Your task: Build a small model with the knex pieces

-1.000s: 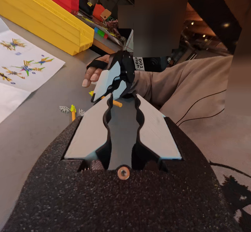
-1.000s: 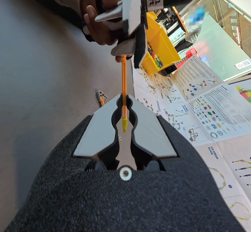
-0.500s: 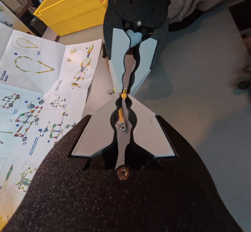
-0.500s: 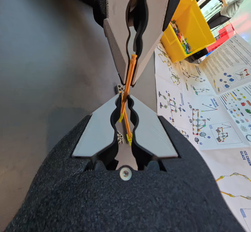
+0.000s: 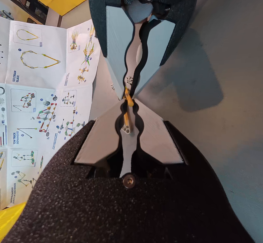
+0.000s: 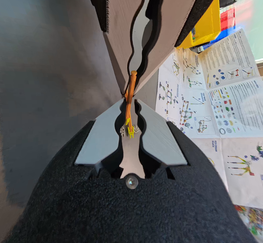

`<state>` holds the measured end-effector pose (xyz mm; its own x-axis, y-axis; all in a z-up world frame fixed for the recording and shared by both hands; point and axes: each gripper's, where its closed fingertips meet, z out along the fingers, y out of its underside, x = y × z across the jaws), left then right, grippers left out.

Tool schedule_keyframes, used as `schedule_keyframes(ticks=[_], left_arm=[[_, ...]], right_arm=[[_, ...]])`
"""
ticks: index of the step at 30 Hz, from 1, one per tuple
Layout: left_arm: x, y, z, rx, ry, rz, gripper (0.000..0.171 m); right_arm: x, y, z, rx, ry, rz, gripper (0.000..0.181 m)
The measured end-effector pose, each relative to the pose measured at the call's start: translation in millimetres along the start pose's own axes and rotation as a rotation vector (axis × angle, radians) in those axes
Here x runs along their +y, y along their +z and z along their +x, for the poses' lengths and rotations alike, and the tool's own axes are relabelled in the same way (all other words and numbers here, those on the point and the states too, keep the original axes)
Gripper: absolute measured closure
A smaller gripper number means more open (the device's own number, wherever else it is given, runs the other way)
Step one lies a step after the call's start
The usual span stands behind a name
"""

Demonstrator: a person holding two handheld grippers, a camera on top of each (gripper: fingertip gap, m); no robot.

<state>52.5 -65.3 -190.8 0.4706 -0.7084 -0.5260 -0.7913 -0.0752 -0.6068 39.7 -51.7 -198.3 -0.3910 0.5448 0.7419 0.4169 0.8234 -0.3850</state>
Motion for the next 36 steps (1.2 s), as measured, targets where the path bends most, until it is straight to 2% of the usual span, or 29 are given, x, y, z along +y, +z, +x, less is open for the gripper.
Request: schedule_keyframes(ticks=[2,4,7,11,15,19,23,27,30,36], left_arm=[[1.1,1.6,1.6,-0.004,0.003,-0.024,0.166],[-0.7,2.9,7.0,0.016,0.005,-0.026,0.167],[-2.6,6.4,15.3,0.033,0.04,-0.024,0.166],[-9.6,6.0,22.0,0.071,0.043,0.051,0.164],[-19.6,-0.3,29.9,0.079,0.102,0.13,0.164],[-30.8,-8.3,34.3,0.075,0.157,0.222,0.166],[-38.0,-12.1,36.4,0.102,0.126,0.281,0.161],[-37.0,-7.5,37.2,0.097,0.121,0.271,0.157],[-41.0,-6.6,32.0,0.069,0.092,0.273,0.164],[-46.8,-4.3,29.0,0.044,0.064,0.282,0.165]], right_arm=[[3.7,-2.2,0.1,0.061,-0.001,-0.077,0.169],[4.9,-5.2,-8.1,0.074,0.035,-0.114,0.176],[7.6,-9.9,-13.9,0.106,0.116,-0.122,0.177],[7.3,-16.2,-17.1,0.152,0.184,-0.119,0.177],[-0.4,-22.6,-20.1,0.189,0.184,-0.072,0.177],[-10.9,-27.7,-19.3,0.209,0.139,0.041,0.177],[-7.7,-24.5,-22.4,0.174,0.165,0.041,0.177],[-7.9,-25.1,-21.8,0.156,0.216,0.053,0.176],[-6.5,-26.6,-21.2,0.13,0.295,0.059,0.176],[0.1,-28.0,-19.9,0.116,0.431,0.012,0.176]])
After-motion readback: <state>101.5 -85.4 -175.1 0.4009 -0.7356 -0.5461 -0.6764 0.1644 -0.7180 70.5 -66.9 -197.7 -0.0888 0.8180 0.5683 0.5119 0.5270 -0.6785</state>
